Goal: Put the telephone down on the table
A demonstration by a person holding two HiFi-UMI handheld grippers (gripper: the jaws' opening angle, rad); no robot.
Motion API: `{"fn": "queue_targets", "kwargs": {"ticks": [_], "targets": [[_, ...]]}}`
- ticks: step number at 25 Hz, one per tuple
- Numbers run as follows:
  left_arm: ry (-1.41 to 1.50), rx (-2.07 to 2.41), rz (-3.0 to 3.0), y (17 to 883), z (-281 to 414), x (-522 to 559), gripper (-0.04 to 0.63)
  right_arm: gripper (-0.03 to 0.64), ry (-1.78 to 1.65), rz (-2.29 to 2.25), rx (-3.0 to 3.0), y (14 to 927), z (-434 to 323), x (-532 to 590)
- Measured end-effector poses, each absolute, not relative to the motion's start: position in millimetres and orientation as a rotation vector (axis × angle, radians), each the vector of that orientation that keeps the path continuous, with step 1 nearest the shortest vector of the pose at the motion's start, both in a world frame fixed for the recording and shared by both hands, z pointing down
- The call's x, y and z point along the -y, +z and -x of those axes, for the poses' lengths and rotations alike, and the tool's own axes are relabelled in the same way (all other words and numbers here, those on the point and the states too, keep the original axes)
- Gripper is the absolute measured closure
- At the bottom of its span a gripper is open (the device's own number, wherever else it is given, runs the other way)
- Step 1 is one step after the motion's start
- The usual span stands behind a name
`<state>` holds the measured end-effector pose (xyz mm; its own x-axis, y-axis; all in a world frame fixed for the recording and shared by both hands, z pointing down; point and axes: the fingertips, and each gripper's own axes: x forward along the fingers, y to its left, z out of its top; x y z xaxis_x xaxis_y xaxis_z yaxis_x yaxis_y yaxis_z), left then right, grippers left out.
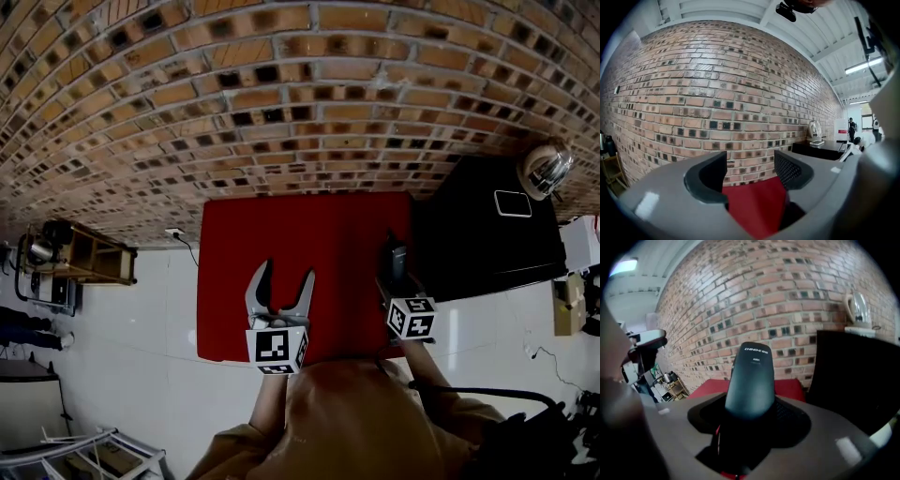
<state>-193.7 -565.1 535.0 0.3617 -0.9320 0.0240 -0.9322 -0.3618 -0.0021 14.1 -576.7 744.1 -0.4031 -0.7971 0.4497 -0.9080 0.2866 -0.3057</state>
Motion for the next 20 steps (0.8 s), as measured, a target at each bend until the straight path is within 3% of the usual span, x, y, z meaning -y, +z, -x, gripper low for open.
{"fn": "queue_targets", "kwargs": {"ticks": [7,12,16,20], "targets": [[0.146,1.793,-2.518,576,185,589,0.284,0.341,0.875,-1.439,2.047,931,-69,641],[0.184,1.824,-2.469,602,185,597,0.284,0.339,0.942,-1.399,1.847,1018,-101,669],[0.21,1.826,-2.453,605,183,596,0.284,0.337,0.966,-1.378,1.751,1045,-105,668],[0.18,1.822,-2.468,594,175,597,0.284,0.314,0.871,-1.481,1.899,1001,-96,687]]}}
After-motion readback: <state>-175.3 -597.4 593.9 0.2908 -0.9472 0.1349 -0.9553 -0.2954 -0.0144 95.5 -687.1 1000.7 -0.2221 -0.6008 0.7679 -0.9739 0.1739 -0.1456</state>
